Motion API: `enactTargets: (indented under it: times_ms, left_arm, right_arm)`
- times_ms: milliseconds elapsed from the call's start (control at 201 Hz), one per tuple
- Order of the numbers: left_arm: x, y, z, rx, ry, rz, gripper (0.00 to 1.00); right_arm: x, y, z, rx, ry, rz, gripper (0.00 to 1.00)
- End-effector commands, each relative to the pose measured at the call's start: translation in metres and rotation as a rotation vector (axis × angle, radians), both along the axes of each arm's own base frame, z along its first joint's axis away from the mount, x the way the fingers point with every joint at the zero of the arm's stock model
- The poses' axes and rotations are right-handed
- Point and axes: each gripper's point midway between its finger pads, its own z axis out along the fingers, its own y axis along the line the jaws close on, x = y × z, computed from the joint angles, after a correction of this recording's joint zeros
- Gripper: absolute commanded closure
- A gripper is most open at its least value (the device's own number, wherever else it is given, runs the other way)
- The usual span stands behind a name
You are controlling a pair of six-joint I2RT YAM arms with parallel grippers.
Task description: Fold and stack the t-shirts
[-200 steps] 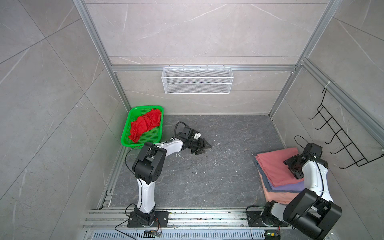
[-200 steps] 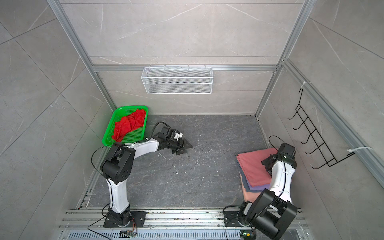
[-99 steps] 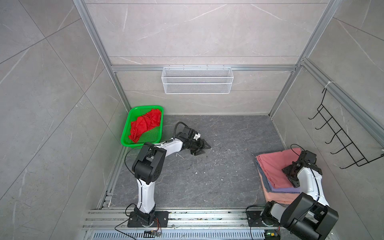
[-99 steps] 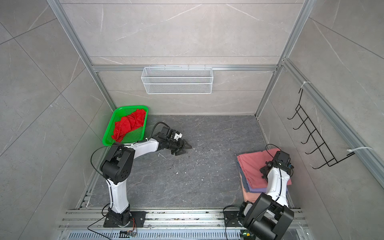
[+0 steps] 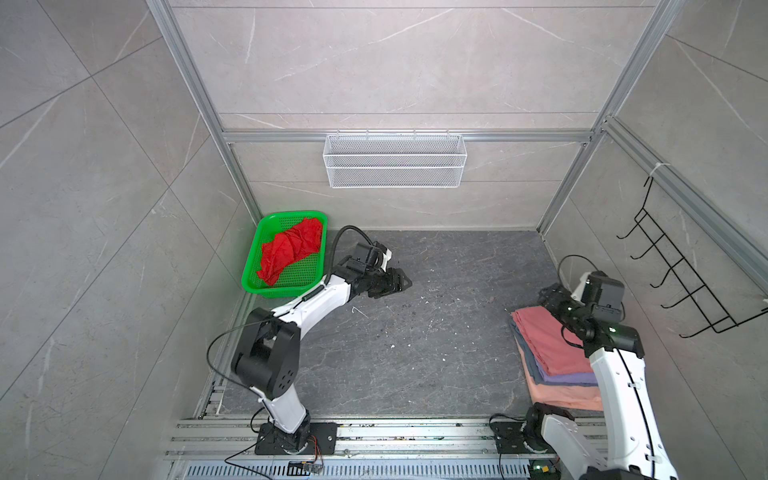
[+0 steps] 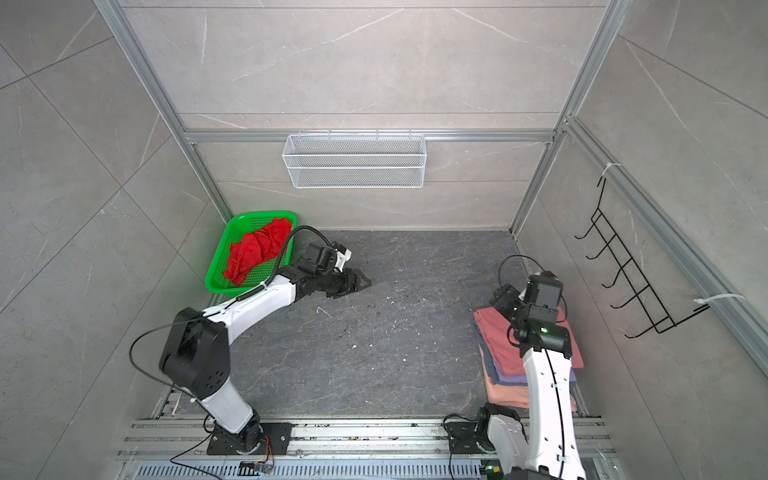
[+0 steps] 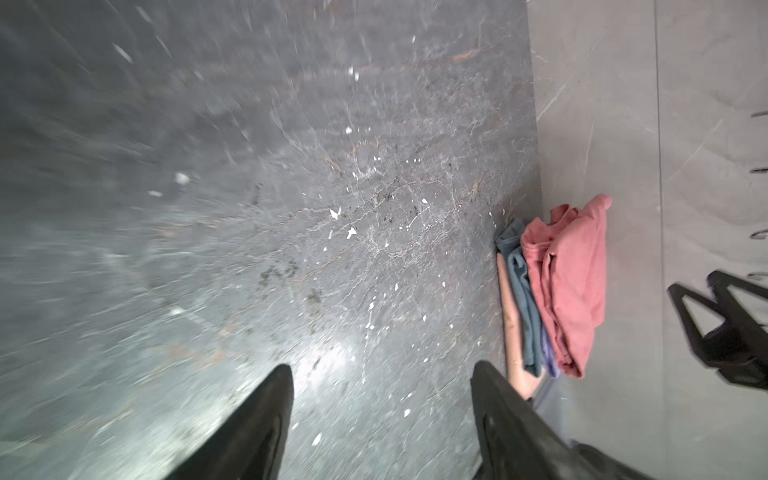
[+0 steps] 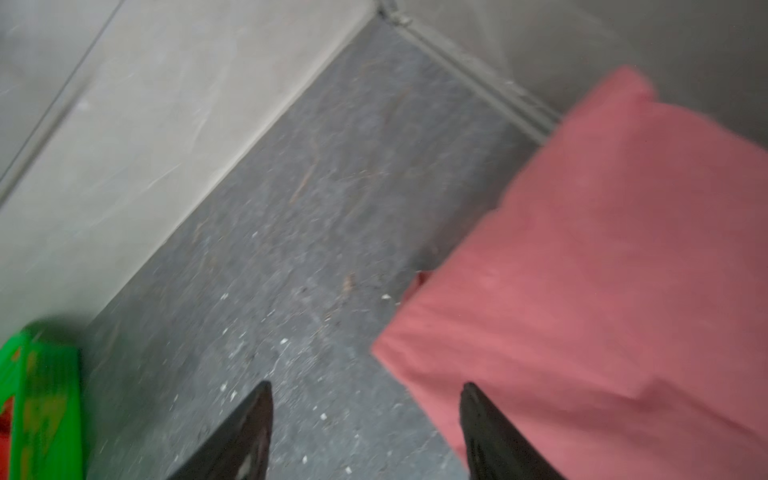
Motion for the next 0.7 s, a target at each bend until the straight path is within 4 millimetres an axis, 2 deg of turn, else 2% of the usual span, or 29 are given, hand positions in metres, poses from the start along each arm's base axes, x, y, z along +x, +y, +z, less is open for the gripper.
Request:
enactTargets:
  times_ms: [0,85,139,254,393,518,602,692]
  left_arm:
    - [0.003,0.047,0.021,0.182,-0.194,0.103,0.25]
    - [-0.003,0.087,0.027,0.311,-0.262,0.212,0.16]
    - [-0.009,0.114,0.03,0.386,-0.298,0.284,0.04]
    - [-0.025,0.162,0.034,0.502,-0.351,0.393,0.0]
    - [-0.045,0.214,0.027,0.559,-0.381,0.542,0.0]
    - [-0.057,0.26,0.011,0.601,-0.411,0.702,0.0]
    - [-0.058,0.278,0.005,0.633,-0.505,0.756,0.0]
    - [-0.055,0.29,0.009,0.644,-0.631,0.82,0.0]
  right_arm:
    - [0.018,0.017,0.006,-0.092,-0.071,0.035,0.23]
    - [0.03,0.04,0.003,-0.134,-0.095,0.095,0.14]
    - [0.036,0.056,0.005,-0.171,-0.122,0.132,0.01]
    - [0.045,0.086,0.007,-0.227,-0.172,0.203,0.0]
    - [0.051,0.113,0.002,-0.249,-0.19,0.269,0.0]
    - [0.052,0.125,-0.009,-0.251,-0.183,0.292,0.0]
    - [0.049,0.126,-0.017,-0.25,-0.175,0.294,0.0]
    - [0.044,0.123,-0.025,-0.255,-0.153,0.287,0.0]
